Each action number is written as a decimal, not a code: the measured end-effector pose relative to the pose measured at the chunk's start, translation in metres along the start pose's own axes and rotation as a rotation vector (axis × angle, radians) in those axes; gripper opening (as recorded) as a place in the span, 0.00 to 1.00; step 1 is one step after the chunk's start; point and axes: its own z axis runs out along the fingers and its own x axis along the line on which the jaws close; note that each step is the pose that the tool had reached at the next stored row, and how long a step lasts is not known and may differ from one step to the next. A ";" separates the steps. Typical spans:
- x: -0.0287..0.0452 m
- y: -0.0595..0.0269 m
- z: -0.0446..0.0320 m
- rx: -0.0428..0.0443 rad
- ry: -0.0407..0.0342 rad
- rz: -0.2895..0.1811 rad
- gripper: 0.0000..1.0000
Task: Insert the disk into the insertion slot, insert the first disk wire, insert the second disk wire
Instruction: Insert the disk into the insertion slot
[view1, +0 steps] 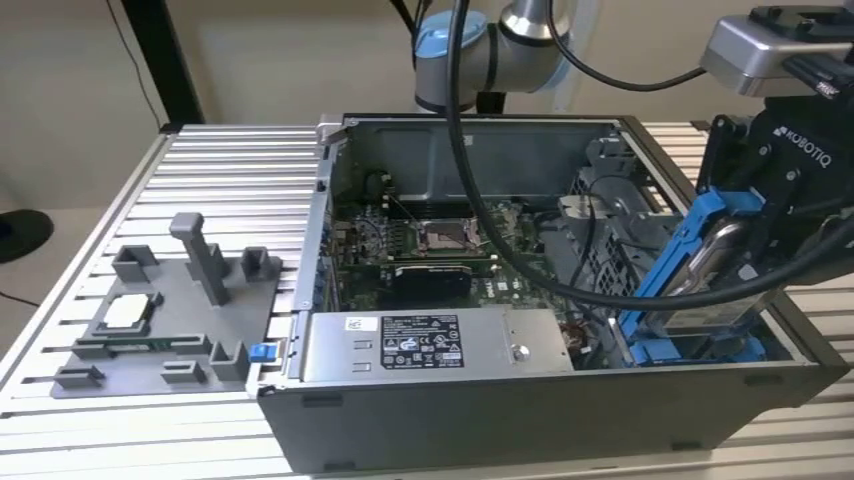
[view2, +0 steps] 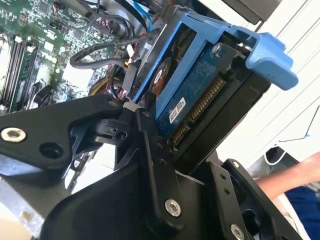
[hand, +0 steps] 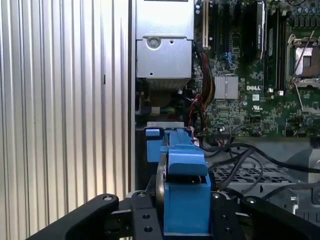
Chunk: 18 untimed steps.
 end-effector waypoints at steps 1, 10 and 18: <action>0.0000 -0.0001 0.0017 0.0000 -0.0006 0.001 0.00; 0.0002 -0.0006 0.0166 -0.0006 -0.0017 0.003 0.00; 0.0003 -0.0006 0.0174 -0.0007 -0.0017 0.003 0.00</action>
